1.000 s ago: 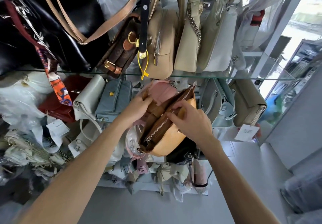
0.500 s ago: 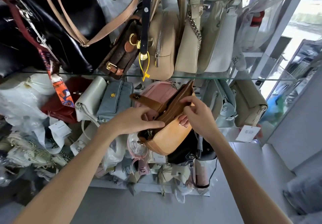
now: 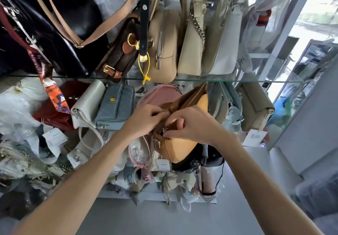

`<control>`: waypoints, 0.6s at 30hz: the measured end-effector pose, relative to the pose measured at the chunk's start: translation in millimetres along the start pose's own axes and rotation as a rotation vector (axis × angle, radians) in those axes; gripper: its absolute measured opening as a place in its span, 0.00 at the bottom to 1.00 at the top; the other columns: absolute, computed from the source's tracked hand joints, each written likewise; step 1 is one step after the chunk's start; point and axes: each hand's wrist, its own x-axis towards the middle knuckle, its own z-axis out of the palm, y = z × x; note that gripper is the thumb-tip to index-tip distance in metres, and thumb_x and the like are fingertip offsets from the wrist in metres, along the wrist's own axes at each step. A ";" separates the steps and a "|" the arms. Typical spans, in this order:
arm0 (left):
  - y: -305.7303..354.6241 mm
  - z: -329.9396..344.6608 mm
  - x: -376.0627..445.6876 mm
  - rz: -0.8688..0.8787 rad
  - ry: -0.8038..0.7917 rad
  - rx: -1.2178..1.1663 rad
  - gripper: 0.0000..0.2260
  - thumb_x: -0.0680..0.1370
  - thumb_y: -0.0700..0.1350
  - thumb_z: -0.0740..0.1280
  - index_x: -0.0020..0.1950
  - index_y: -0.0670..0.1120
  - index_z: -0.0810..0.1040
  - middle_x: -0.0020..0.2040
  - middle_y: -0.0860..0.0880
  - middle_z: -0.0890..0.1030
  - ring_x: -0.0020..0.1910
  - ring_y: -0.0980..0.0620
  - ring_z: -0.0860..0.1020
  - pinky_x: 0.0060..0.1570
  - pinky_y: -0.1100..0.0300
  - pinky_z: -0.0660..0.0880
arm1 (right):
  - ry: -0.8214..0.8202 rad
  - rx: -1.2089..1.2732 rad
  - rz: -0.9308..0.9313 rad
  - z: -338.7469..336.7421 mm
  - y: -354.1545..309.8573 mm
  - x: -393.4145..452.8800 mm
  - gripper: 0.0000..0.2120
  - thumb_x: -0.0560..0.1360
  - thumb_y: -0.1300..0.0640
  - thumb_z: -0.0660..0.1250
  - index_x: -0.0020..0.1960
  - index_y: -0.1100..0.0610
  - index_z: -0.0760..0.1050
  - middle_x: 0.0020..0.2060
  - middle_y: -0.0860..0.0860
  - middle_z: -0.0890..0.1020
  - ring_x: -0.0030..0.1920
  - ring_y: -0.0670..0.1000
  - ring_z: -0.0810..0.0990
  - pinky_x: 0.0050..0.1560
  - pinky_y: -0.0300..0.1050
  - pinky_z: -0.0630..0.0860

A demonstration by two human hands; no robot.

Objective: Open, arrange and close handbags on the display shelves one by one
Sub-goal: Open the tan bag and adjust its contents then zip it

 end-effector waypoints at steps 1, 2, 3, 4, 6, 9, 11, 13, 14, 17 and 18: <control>1.6 0.5 1.4 -0.003 -0.002 0.002 0.17 0.83 0.54 0.66 0.37 0.49 0.83 0.31 0.46 0.79 0.31 0.49 0.75 0.34 0.55 0.67 | -0.022 -0.031 0.004 1.9 -5.6 2.7 0.12 0.72 0.37 0.74 0.47 0.44 0.84 0.33 0.42 0.83 0.40 0.43 0.80 0.48 0.48 0.80; 1.9 1.1 3.1 -0.003 0.006 0.010 0.17 0.82 0.54 0.66 0.38 0.47 0.83 0.32 0.45 0.79 0.31 0.48 0.74 0.34 0.56 0.67 | -0.028 -0.066 0.025 3.3 -7.5 5.6 0.14 0.71 0.35 0.74 0.41 0.45 0.84 0.32 0.43 0.83 0.40 0.44 0.80 0.46 0.47 0.80; 2.3 1.7 3.4 -0.001 0.017 0.020 0.19 0.82 0.54 0.66 0.38 0.43 0.82 0.31 0.44 0.78 0.31 0.48 0.73 0.33 0.57 0.66 | -0.037 -0.106 0.046 3.9 -8.3 8.0 0.17 0.69 0.33 0.73 0.36 0.46 0.83 0.30 0.44 0.83 0.38 0.45 0.80 0.43 0.46 0.79; 1.6 2.3 3.1 0.003 0.026 0.036 0.21 0.83 0.54 0.66 0.37 0.40 0.80 0.30 0.45 0.77 0.30 0.48 0.72 0.32 0.58 0.65 | -0.060 -0.136 0.065 4.5 -8.9 9.5 0.20 0.68 0.31 0.73 0.34 0.47 0.83 0.28 0.44 0.81 0.36 0.45 0.79 0.40 0.44 0.77; 0.9 4.8 1.8 0.048 0.026 0.098 0.22 0.83 0.53 0.66 0.33 0.42 0.75 0.27 0.48 0.73 0.29 0.51 0.71 0.31 0.56 0.64 | -0.147 -0.188 0.079 5.3 -10.9 10.9 0.21 0.69 0.30 0.73 0.36 0.48 0.86 0.26 0.43 0.78 0.35 0.46 0.76 0.38 0.44 0.75; 2.1 9.6 -0.6 0.140 0.019 0.178 0.22 0.83 0.50 0.66 0.29 0.49 0.70 0.25 0.51 0.72 0.27 0.51 0.72 0.31 0.53 0.65 | -0.209 -0.254 0.065 7.5 -13.9 8.9 0.16 0.73 0.36 0.73 0.43 0.48 0.87 0.31 0.41 0.73 0.38 0.50 0.73 0.42 0.45 0.73; 1.7 11.5 -1.4 0.178 0.029 0.208 0.22 0.83 0.49 0.66 0.29 0.52 0.69 0.26 0.52 0.73 0.29 0.51 0.75 0.32 0.55 0.66 | -0.193 -0.277 0.053 11.6 -11.6 6.6 0.13 0.75 0.40 0.71 0.44 0.48 0.87 0.32 0.41 0.74 0.39 0.51 0.73 0.41 0.45 0.71; 0.8 12.4 -2.7 0.206 0.040 0.235 0.21 0.83 0.49 0.65 0.29 0.54 0.69 0.26 0.53 0.74 0.28 0.53 0.74 0.29 0.60 0.64 | -0.139 -0.275 0.049 16.8 -11.5 3.5 0.12 0.73 0.42 0.70 0.41 0.49 0.85 0.32 0.44 0.78 0.38 0.52 0.76 0.38 0.44 0.72; 0.4 12.8 -3.4 0.212 0.038 0.246 0.21 0.83 0.48 0.65 0.30 0.55 0.68 0.27 0.54 0.74 0.29 0.54 0.74 0.29 0.61 0.64 | -0.095 -0.266 0.055 19.4 -11.5 2.4 0.13 0.72 0.42 0.70 0.39 0.51 0.83 0.32 0.46 0.78 0.38 0.53 0.77 0.37 0.43 0.72; 0.0 13.8 -3.8 0.208 0.006 0.285 0.16 0.83 0.47 0.63 0.35 0.55 0.71 0.31 0.52 0.77 0.31 0.53 0.76 0.31 0.58 0.64 | 0.037 -0.229 0.045 22.8 -9.3 1.4 0.13 0.71 0.44 0.69 0.38 0.53 0.79 0.29 0.46 0.73 0.37 0.54 0.78 0.36 0.44 0.73; -0.3 13.5 -3.3 0.201 -0.003 0.289 0.15 0.83 0.47 0.62 0.36 0.53 0.73 0.32 0.52 0.77 0.31 0.53 0.77 0.31 0.58 0.65 | 0.070 -0.214 0.030 22.2 -7.7 1.0 0.11 0.72 0.45 0.68 0.40 0.52 0.79 0.29 0.45 0.71 0.38 0.54 0.79 0.37 0.44 0.74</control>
